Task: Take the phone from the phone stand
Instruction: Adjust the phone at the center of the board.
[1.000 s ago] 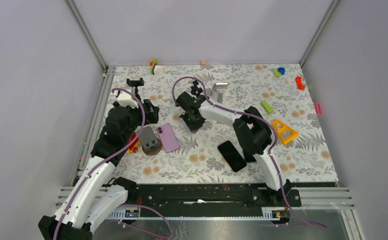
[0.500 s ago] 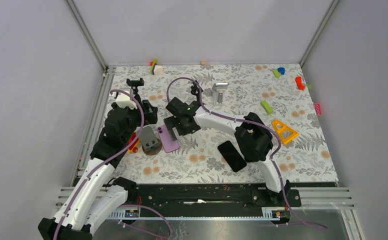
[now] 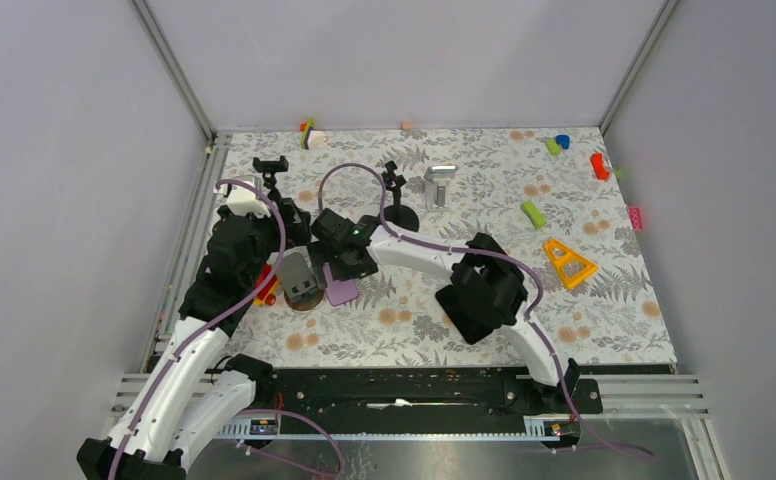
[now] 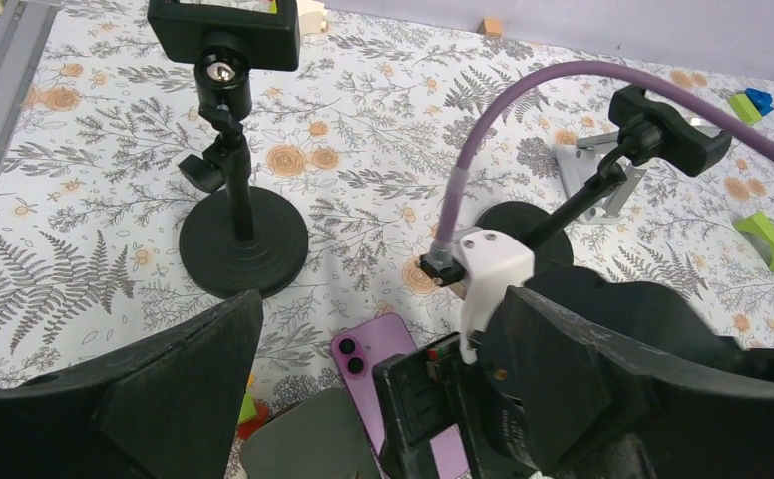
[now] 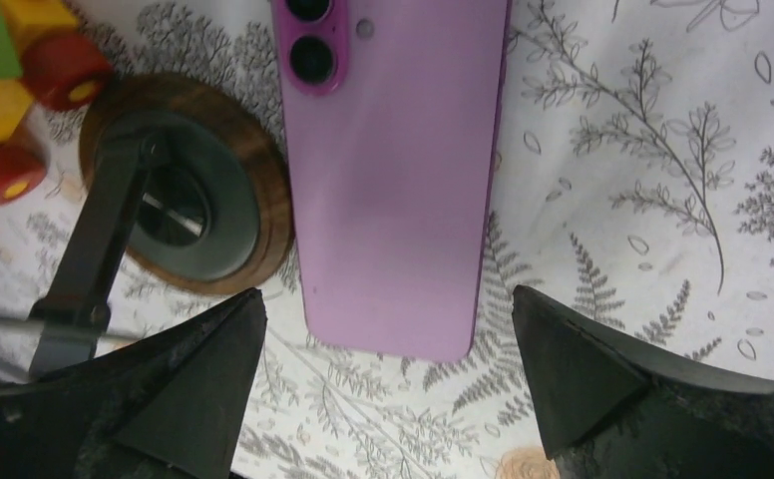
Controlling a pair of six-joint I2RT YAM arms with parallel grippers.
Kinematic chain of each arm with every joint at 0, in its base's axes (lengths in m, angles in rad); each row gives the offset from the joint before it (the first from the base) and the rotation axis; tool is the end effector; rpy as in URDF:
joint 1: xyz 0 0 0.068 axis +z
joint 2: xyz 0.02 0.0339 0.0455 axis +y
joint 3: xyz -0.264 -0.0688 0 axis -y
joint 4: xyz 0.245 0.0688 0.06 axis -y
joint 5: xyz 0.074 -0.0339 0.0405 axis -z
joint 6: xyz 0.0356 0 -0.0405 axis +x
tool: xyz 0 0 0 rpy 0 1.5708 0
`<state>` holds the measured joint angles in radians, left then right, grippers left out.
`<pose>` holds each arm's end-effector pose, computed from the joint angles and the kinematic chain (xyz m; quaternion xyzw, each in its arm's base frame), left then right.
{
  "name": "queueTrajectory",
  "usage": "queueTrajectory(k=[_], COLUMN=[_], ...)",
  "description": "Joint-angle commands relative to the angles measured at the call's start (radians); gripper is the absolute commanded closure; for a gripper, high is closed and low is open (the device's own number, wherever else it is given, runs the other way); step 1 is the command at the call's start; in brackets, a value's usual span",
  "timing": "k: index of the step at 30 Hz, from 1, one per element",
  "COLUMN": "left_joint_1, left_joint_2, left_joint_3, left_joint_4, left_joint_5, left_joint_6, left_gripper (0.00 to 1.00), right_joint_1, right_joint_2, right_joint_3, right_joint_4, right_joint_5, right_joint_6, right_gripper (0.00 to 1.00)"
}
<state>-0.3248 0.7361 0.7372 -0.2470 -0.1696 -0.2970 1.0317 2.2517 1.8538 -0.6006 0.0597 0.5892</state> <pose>0.1679 -0.0502 0.3245 -0.0412 0.7863 -0.1239 0.6039 0.2557 0.4234 0.1869 -0.2022 0.9374 0.1847 0.2152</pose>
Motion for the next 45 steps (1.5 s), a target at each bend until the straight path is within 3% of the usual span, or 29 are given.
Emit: queueTrajectory(k=[1,6,19,26,31,39,45], left_joint_1=[0.000,0.000,0.000,-0.001,0.000,0.000,0.000], left_joint_2=[-0.012,-0.011,-0.011,-0.011,-0.008,0.000,0.021], left_joint_3=[-0.002,-0.002,-0.002,-0.002,-0.002,0.000,-0.002], left_joint_4=[0.034,0.031,0.031,0.031,0.030,0.030,0.041], left_joint_5=[-0.001,0.001,-0.001,0.000,-0.001,0.011,0.065], left_joint_6=[-0.011,-0.011,-0.010,-0.010,-0.010,-0.012,-0.018], left_gripper=[0.01,0.01,0.01,0.01,0.01,0.01,0.01], right_joint_1=[0.028,0.043,0.113,0.106,0.069,0.019,0.025], right_joint_2=[0.074,0.143,0.192,0.175,0.082,-0.191,-0.427], right_joint_3=[0.133,0.211,0.213,0.126,-0.065,-0.504,-0.813], right_joint_4=[-0.095,-0.202,-0.215,-0.214,-0.138,0.051,0.253], right_joint_5=[0.096,0.175,0.163,0.234,0.238,0.216,0.016], right_joint_6=[0.017,0.004,0.004,-0.015,-0.007,-0.009,0.018], right_gripper=[0.00,0.00,0.01,0.24,0.51,0.54,0.68])
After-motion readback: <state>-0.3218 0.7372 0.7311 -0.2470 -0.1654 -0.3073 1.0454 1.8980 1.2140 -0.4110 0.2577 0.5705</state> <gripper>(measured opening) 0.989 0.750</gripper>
